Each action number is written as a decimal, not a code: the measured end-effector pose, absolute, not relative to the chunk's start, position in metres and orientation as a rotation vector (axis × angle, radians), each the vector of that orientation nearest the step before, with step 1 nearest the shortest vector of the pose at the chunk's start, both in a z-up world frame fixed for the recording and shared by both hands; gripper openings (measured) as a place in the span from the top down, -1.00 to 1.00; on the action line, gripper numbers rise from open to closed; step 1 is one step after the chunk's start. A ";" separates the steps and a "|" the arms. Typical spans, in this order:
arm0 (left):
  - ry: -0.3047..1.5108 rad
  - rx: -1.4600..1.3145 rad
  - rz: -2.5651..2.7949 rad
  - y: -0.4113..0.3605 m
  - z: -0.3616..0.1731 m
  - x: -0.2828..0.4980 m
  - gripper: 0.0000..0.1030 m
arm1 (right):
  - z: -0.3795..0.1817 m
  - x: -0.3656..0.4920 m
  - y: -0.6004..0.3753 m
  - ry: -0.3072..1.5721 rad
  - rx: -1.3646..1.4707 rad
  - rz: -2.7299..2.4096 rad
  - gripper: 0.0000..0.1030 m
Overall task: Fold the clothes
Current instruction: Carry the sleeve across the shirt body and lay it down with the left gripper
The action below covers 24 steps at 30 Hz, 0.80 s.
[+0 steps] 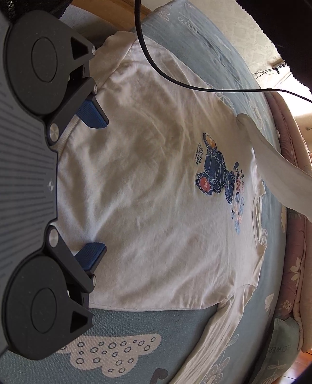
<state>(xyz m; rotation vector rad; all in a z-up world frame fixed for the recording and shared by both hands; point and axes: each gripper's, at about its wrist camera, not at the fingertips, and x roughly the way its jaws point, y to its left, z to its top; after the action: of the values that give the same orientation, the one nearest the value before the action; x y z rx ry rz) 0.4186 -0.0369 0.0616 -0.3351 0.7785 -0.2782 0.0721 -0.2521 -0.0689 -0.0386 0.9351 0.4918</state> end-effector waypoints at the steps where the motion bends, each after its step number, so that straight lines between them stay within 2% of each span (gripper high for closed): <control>1: 0.788 -0.337 -0.282 -0.039 0.058 0.419 0.88 | -0.069 0.072 -0.251 0.934 -0.047 0.492 -1.00; 17: 0.888 -0.234 -0.309 -0.087 -0.009 0.411 0.87 | -0.070 0.070 -0.244 0.933 -0.116 0.491 -1.00; 22: 0.991 -0.171 -0.334 -0.101 -0.040 0.407 0.60 | -0.071 0.069 -0.241 0.935 -0.137 0.483 -1.00; 24: 1.029 -0.142 -0.349 -0.106 -0.050 0.403 0.58 | -0.071 0.069 -0.239 0.935 -0.153 0.480 -1.00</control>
<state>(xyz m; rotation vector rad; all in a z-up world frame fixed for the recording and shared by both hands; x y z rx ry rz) 0.4035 -0.1059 -0.0501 -0.1417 1.0294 -0.3486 0.0687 -0.2386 -0.0708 -0.1527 0.9348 0.4796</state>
